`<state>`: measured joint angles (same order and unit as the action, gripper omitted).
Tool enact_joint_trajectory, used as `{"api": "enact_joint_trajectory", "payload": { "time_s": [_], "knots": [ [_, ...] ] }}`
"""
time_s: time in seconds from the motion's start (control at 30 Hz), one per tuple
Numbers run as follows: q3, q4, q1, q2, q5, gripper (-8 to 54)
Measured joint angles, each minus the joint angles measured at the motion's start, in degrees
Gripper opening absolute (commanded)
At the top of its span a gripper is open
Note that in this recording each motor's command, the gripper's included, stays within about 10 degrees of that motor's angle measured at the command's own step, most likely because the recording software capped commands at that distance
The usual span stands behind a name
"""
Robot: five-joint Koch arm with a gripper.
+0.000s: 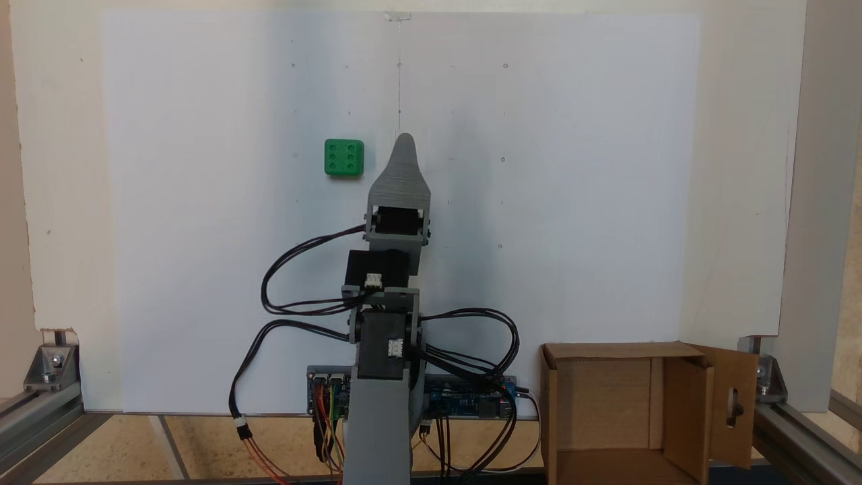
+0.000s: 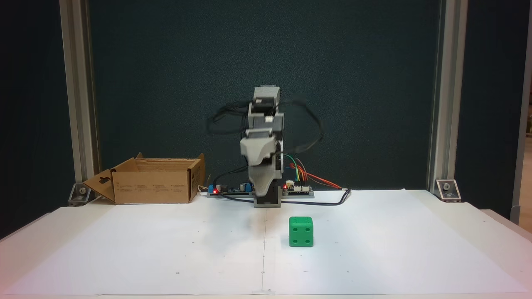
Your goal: Grasp a green dice and put it in the bin.
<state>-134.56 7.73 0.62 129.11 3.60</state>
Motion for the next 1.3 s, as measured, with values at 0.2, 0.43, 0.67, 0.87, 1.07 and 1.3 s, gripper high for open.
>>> {"api": "enact_joint_trajectory", "payload": {
  "time_s": [0.2,0.43,0.67,0.87,1.07,1.3],
  "knots": [
    [12.39,21.97,3.96,-0.09,2.11,43.6],
    [28.92,46.41,6.77,-9.67,7.65,43.9],
    [34.80,59.94,14.77,-16.44,14.15,43.8],
    [37.97,59.85,20.04,-23.20,18.37,43.8],
    [38.41,53.26,20.57,-28.65,20.39,43.0],
    [38.41,46.41,20.57,-31.55,22.24,43.1]
  ]
}}
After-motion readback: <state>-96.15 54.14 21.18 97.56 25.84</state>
